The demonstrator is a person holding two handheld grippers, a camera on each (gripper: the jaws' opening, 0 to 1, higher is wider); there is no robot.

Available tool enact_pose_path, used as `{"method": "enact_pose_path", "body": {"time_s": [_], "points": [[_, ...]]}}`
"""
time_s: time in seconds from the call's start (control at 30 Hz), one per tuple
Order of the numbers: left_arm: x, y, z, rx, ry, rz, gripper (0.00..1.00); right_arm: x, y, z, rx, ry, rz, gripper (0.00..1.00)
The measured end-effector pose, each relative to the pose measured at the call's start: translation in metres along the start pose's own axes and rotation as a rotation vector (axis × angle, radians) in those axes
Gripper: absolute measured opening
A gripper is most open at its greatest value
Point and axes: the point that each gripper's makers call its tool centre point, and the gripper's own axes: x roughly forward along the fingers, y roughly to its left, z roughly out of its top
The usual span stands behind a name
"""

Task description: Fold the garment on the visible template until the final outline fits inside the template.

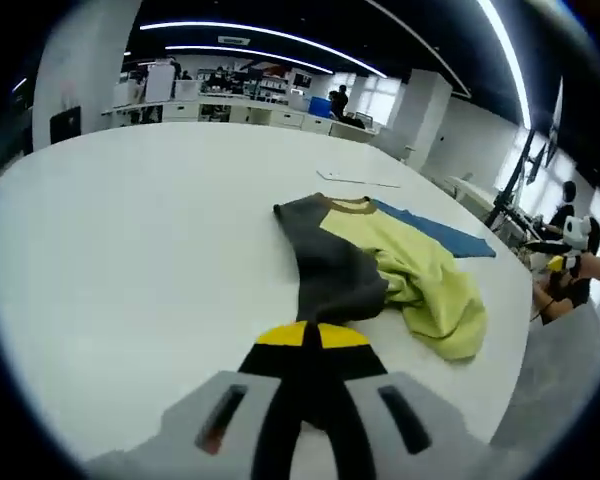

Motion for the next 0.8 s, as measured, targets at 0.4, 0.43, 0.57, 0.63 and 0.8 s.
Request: {"method": "enact_pose_path", "body": {"time_s": [0.4, 0.43, 0.57, 0.63, 0.8], "points": [[0.002, 0.021, -0.013, 0.007, 0.058, 0.032, 0.00, 0.000, 0.003, -0.009, 0.015, 0.018, -0.002, 0.90], [0.003, 0.022, -0.015, 0.010, 0.063, 0.032, 0.00, 0.000, 0.003, -0.009, 0.015, 0.017, -0.001, 0.90], [0.005, 0.021, -0.016, 0.021, 0.077, 0.035, 0.00, 0.000, 0.004, -0.009, 0.015, 0.018, -0.001, 0.90], [0.005, 0.020, -0.016, 0.023, 0.076, 0.032, 0.00, 0.000, 0.004, -0.008, 0.015, 0.015, 0.000, 0.90], [0.002, 0.026, -0.017, 0.039, 0.078, 0.073, 0.26, 0.000, 0.004, -0.008, 0.017, 0.011, -0.002, 0.90]]}}
